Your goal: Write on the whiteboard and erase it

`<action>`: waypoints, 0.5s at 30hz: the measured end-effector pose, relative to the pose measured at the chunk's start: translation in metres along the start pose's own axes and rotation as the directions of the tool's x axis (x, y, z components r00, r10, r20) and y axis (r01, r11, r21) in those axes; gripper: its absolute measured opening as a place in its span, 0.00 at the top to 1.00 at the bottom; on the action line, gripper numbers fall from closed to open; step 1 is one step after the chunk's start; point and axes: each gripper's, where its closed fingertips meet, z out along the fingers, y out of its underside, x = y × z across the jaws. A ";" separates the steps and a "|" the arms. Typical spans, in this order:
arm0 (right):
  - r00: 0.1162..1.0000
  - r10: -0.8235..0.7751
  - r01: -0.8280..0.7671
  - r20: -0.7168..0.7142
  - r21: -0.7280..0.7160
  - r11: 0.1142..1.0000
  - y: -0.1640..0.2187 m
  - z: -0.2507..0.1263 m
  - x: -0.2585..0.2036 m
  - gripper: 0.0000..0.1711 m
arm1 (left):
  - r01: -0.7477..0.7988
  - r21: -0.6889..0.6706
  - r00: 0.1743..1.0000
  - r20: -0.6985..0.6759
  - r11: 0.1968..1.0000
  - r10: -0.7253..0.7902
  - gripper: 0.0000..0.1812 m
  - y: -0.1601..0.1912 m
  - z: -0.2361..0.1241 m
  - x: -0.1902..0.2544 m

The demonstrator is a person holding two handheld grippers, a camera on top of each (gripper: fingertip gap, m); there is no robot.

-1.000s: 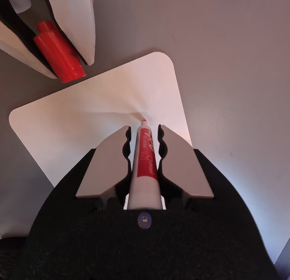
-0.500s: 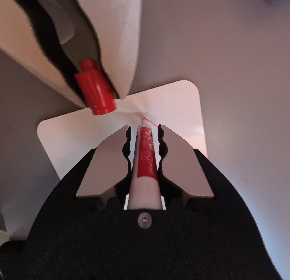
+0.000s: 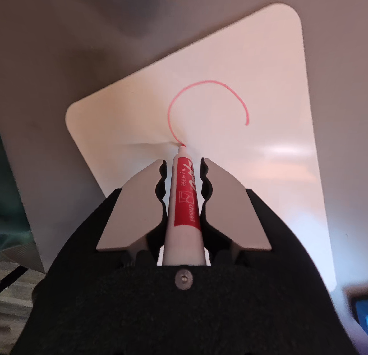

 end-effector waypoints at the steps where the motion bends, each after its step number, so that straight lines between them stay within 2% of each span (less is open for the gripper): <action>1: 1.000 0.009 -0.009 -0.013 -0.006 1.000 0.004 -0.002 0.006 0.80 | 0.000 -0.002 1.000 -0.001 1.000 0.000 0.89 0.000 0.000 0.000; 5: 0.997 0.031 -0.031 -0.064 -0.007 0.999 0.006 -0.006 0.037 0.80 | 0.003 -0.004 1.000 -0.004 1.000 -0.003 0.89 0.001 0.001 0.000; 8: 0.997 0.016 -0.015 -0.076 0.013 1.000 -0.008 -0.004 0.054 0.80 | 0.003 -0.006 1.000 -0.009 1.000 -0.003 0.89 0.001 0.001 0.001; 12: 0.998 -0.029 0.031 -0.062 0.048 0.998 -0.033 0.003 0.058 0.80 | 0.007 -0.012 1.000 -0.018 1.000 -0.008 0.89 0.003 0.003 0.003; 15: 0.997 -0.033 0.040 -0.076 0.083 0.996 -0.035 -0.006 0.058 0.80 | 0.012 -0.014 1.000 -0.021 1.000 -0.013 0.89 0.004 0.003 0.003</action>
